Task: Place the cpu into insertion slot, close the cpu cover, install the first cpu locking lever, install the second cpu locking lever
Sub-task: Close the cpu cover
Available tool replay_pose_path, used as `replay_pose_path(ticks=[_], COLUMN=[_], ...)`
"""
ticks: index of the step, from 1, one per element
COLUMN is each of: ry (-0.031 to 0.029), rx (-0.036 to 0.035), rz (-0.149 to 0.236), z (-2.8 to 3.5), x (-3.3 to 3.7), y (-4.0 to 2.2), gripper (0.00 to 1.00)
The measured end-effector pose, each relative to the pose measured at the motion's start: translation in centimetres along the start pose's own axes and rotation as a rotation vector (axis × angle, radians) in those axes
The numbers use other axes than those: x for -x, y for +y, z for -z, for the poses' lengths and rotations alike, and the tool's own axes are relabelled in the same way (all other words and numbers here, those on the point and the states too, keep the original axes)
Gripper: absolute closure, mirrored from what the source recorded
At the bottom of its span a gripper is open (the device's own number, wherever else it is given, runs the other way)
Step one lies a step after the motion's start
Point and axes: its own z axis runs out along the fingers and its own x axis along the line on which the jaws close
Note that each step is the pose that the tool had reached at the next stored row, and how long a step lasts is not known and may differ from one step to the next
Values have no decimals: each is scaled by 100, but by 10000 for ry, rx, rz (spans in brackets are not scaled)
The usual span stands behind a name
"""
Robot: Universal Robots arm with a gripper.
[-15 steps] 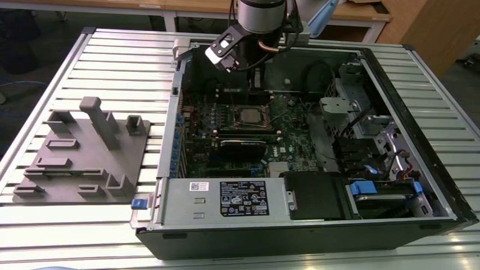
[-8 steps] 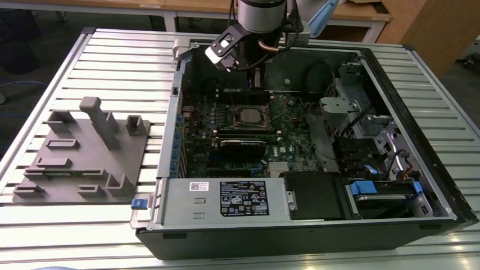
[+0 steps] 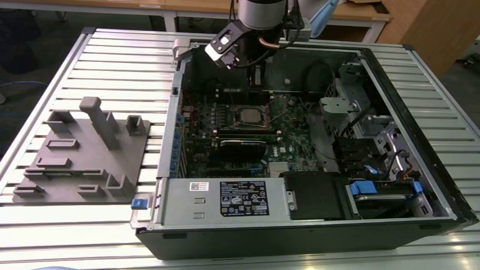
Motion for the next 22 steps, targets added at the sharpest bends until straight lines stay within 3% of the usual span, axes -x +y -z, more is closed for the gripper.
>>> replay_pose_path(ticks=[2, 9, 22], ry=[2, -1, 0], rx=[-5, -7, -7], rz=[0, 0, 0], z=[55, 49, 29], x=[-1, -4, -13], y=[4, 87, 341], gripper=[90, 90, 90])
